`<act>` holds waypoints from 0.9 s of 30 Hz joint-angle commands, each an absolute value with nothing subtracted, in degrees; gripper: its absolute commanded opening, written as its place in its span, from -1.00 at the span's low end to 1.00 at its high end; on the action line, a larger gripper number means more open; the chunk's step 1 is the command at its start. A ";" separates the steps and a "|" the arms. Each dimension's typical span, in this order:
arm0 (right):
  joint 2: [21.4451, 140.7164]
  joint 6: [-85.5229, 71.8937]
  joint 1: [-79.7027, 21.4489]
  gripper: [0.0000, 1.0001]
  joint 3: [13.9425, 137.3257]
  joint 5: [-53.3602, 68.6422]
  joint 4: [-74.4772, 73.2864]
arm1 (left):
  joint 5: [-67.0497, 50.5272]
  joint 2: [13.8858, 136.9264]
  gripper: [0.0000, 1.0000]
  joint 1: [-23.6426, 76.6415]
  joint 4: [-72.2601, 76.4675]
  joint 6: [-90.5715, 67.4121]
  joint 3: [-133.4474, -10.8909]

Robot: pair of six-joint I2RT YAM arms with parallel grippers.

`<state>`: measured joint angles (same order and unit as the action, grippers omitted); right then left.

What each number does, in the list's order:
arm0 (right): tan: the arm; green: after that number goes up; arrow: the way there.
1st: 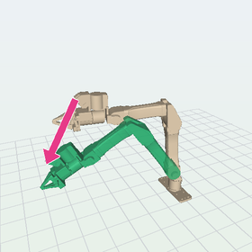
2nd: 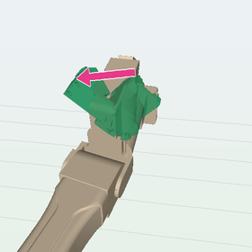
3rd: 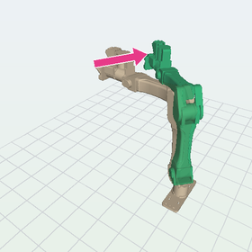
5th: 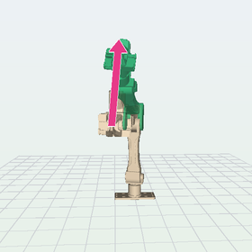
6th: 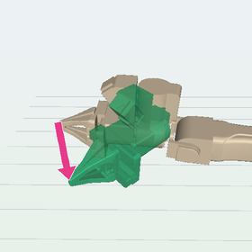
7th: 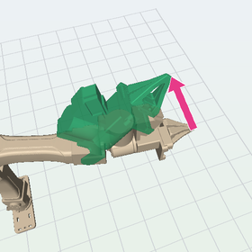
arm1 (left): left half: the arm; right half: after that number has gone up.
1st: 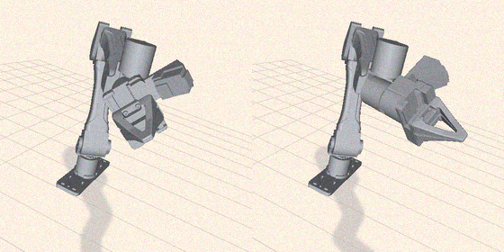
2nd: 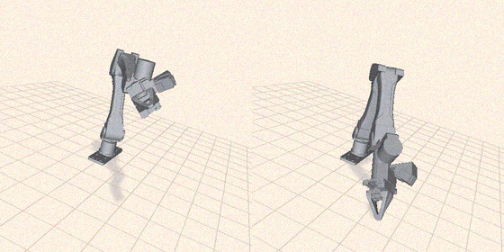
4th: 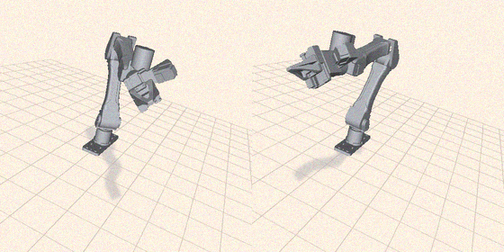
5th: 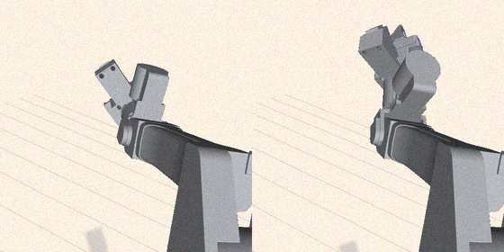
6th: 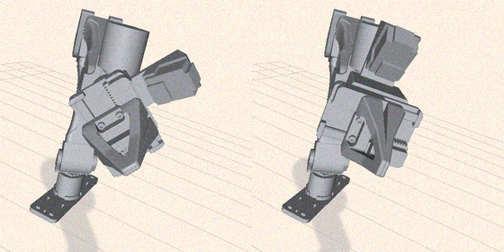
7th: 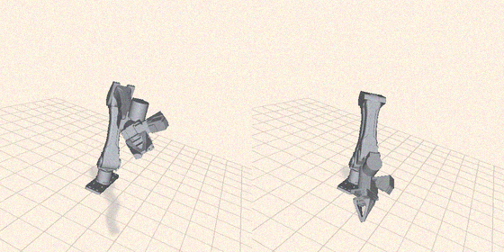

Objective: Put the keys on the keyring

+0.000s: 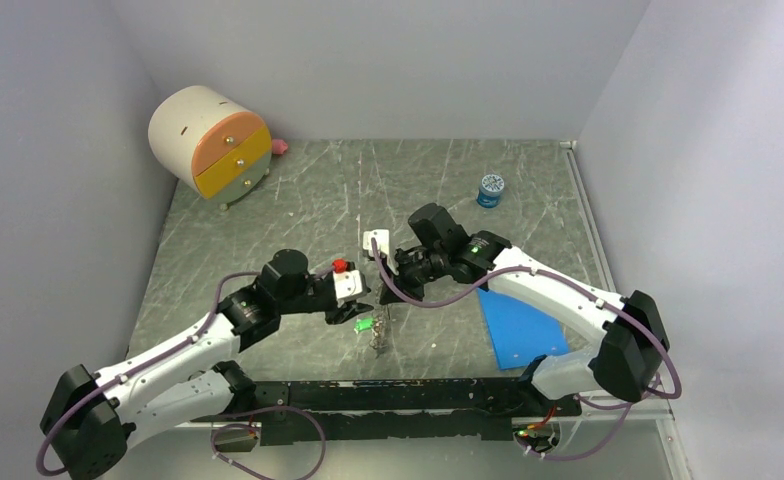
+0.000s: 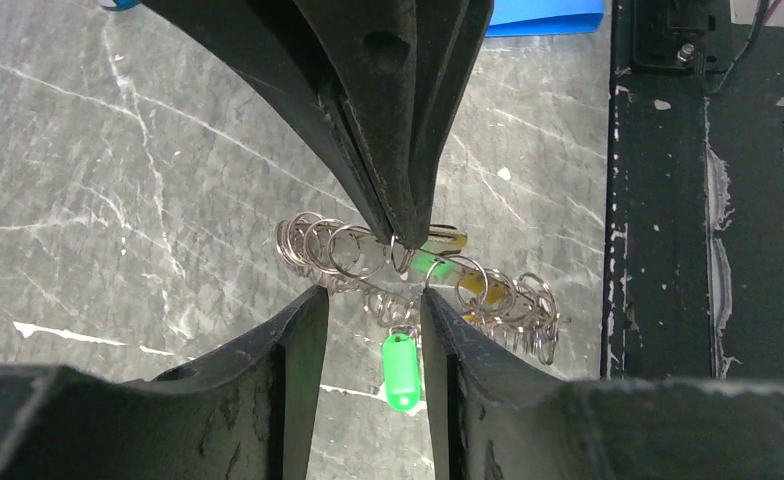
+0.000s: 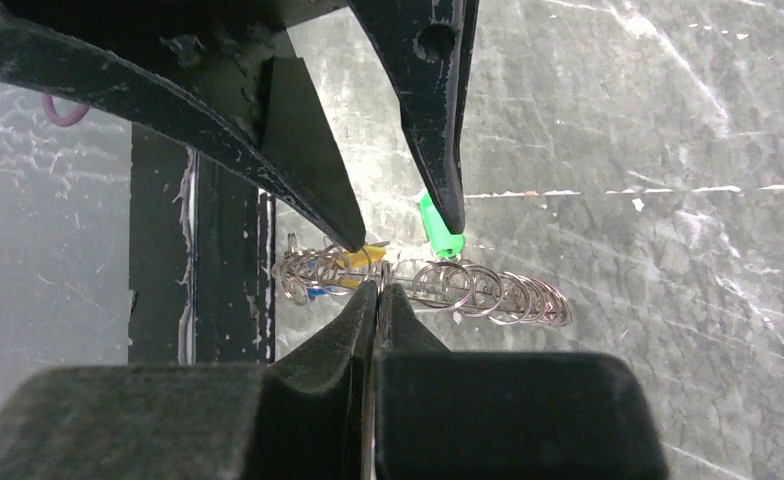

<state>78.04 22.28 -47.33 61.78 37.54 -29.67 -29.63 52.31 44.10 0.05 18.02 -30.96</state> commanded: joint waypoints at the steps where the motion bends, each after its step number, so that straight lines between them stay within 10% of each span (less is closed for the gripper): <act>1: 76.10 24.22 -47.63 -1.00 64.95 37.50 -30.01 | -32.74 51.97 -0.14 44.45 0.51 20.20 -33.75; 27: 76.99 23.97 -47.72 -1.00 64.43 40.03 -27.61 | -36.24 56.02 -0.91 45.26 7.47 17.44 -33.45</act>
